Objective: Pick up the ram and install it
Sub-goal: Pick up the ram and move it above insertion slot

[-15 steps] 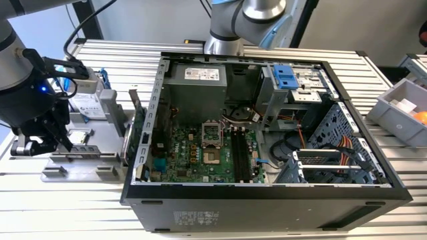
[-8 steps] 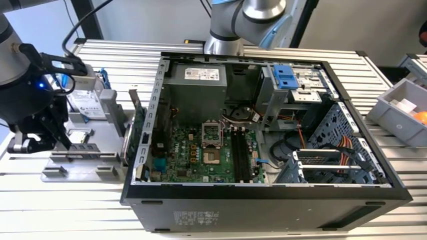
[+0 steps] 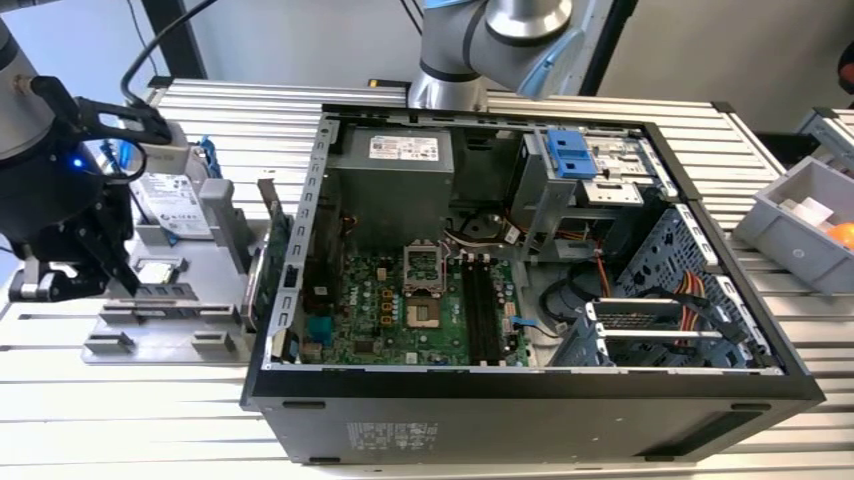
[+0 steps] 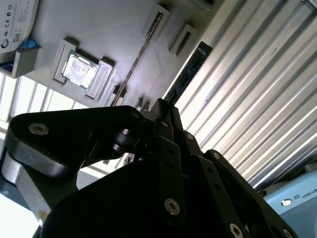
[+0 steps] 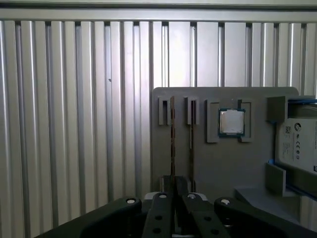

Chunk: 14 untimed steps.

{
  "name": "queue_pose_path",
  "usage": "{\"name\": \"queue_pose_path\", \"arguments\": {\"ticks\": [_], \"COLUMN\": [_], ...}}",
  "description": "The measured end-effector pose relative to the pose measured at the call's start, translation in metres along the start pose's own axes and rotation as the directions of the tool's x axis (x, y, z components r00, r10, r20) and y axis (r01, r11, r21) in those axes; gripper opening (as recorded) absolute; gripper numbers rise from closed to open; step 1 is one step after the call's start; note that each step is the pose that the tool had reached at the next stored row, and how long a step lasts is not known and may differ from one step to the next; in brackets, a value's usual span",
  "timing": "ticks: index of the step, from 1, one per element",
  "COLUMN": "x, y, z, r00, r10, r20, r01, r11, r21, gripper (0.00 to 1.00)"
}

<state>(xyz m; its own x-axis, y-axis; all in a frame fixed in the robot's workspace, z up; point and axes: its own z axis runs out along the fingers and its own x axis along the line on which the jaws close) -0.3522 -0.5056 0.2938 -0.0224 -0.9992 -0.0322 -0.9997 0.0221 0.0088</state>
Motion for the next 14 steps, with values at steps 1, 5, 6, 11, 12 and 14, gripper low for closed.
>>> {"name": "queue_pose_path", "arguments": {"ticks": [1,5,6,11,12,14], "x": [0.0000,-0.0001,-0.0002,-0.0003,-0.0003,-0.0003], "y": [0.0000,0.0000,0.0000,0.0001,0.0001,0.0001], "z": [-0.0009,-0.0040,-0.0046,-0.0082,-0.0089,-0.0102], "r00": [1.0000,1.0000,1.0000,1.0000,1.0000,1.0000], "r10": [0.000,0.000,0.000,0.000,0.000,0.000], "r20": [0.0000,0.0000,0.0000,0.0000,0.0000,0.0001], "r01": [0.000,0.000,0.000,0.000,0.000,0.000], "r11": [1.0000,1.0000,1.0000,1.0000,1.0000,1.0000], "r21": [0.0000,0.0000,0.0000,0.0000,0.0000,0.0000], "gripper": [0.00,0.00,0.00,0.00,0.00,0.00]}}
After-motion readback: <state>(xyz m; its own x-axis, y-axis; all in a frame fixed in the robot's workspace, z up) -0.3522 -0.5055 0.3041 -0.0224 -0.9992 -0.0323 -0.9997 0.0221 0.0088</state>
